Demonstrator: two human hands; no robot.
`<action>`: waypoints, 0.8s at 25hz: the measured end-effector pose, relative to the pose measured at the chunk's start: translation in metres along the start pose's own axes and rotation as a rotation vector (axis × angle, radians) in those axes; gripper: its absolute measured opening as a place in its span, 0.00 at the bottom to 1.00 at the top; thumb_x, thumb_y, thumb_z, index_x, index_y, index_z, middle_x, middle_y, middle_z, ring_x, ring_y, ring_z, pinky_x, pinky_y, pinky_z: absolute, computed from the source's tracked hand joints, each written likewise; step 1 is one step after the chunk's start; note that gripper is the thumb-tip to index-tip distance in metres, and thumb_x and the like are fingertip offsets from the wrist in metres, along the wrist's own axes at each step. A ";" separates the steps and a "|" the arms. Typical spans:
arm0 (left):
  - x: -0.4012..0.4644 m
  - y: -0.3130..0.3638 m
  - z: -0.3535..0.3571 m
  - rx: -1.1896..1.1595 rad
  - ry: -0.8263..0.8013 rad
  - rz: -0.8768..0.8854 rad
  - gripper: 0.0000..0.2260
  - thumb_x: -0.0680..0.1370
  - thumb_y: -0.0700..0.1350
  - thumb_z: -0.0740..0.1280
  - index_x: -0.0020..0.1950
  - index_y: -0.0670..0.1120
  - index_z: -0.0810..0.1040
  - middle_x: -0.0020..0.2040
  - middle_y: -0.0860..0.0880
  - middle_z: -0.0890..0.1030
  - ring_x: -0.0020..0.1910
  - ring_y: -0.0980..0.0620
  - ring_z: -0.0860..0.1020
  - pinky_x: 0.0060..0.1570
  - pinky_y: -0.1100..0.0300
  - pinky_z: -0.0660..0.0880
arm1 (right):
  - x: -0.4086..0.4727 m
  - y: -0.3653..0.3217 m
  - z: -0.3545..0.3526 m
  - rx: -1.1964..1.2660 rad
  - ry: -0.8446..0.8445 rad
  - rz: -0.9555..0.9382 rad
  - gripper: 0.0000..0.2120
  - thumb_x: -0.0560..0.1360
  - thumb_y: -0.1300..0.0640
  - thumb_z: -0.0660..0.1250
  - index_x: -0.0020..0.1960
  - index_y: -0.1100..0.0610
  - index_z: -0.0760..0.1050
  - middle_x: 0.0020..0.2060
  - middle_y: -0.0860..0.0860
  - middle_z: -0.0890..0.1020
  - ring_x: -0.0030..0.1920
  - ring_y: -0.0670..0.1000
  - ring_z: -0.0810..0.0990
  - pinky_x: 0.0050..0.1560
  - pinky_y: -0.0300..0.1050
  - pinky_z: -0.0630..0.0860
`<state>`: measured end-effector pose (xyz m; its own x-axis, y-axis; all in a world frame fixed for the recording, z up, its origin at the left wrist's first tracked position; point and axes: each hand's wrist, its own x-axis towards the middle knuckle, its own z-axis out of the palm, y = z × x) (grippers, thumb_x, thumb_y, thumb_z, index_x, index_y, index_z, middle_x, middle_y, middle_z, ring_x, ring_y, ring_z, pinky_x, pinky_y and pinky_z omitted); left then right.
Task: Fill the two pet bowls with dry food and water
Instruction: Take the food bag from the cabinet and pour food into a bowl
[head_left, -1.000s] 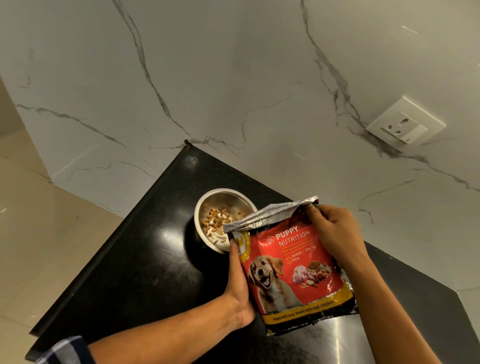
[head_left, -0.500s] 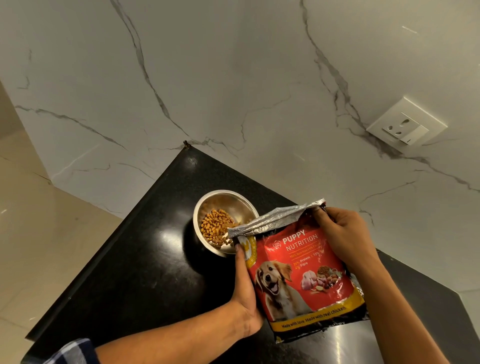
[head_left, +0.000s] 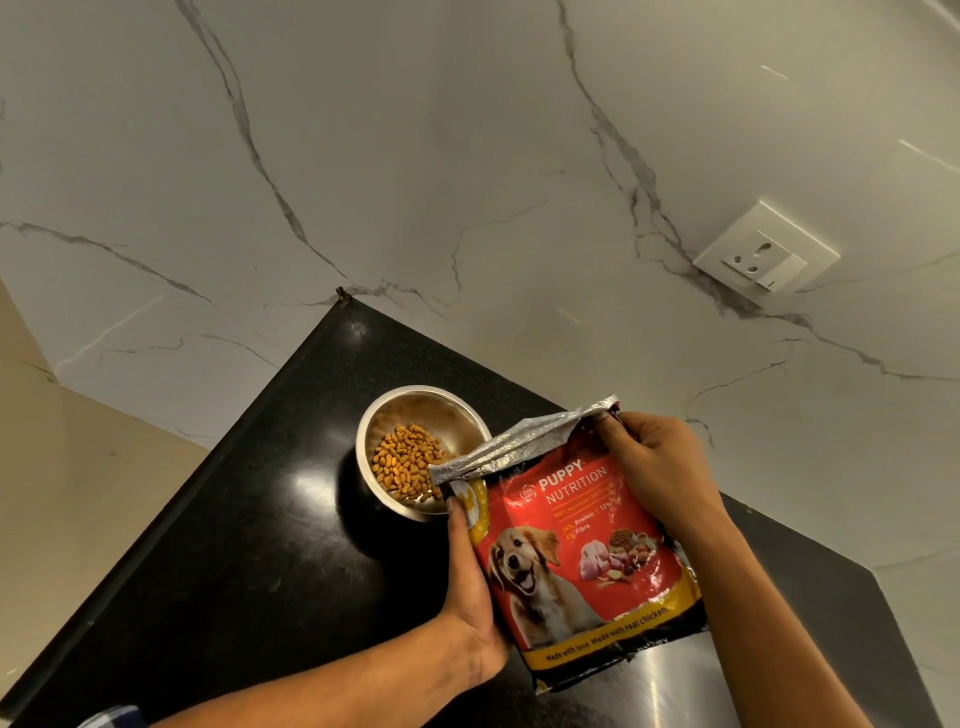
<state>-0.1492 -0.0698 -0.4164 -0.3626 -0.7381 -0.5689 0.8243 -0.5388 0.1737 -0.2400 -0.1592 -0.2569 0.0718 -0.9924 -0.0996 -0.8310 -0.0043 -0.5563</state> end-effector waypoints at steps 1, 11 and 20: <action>0.000 -0.001 0.000 -0.004 0.002 0.001 0.49 0.64 0.82 0.52 0.55 0.43 0.88 0.58 0.35 0.85 0.60 0.35 0.82 0.66 0.38 0.74 | 0.000 -0.001 0.000 0.000 -0.005 -0.003 0.16 0.79 0.44 0.62 0.46 0.54 0.83 0.31 0.53 0.85 0.29 0.49 0.85 0.32 0.42 0.82; -0.004 0.000 0.004 -0.020 0.028 -0.018 0.51 0.63 0.82 0.53 0.58 0.41 0.87 0.57 0.34 0.85 0.58 0.35 0.83 0.58 0.41 0.78 | 0.003 -0.007 0.000 -0.023 -0.022 -0.010 0.17 0.80 0.44 0.62 0.46 0.54 0.83 0.32 0.53 0.85 0.30 0.50 0.85 0.34 0.43 0.83; -0.007 0.000 0.010 -0.044 0.014 -0.010 0.51 0.61 0.82 0.54 0.57 0.41 0.87 0.58 0.34 0.84 0.58 0.34 0.83 0.59 0.40 0.77 | 0.003 -0.008 -0.003 -0.046 -0.011 -0.011 0.17 0.80 0.44 0.62 0.46 0.54 0.83 0.31 0.51 0.85 0.29 0.47 0.84 0.30 0.37 0.79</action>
<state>-0.1506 -0.0689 -0.4048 -0.3650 -0.7271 -0.5814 0.8390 -0.5276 0.1331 -0.2346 -0.1629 -0.2498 0.0869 -0.9909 -0.1024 -0.8547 -0.0214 -0.5188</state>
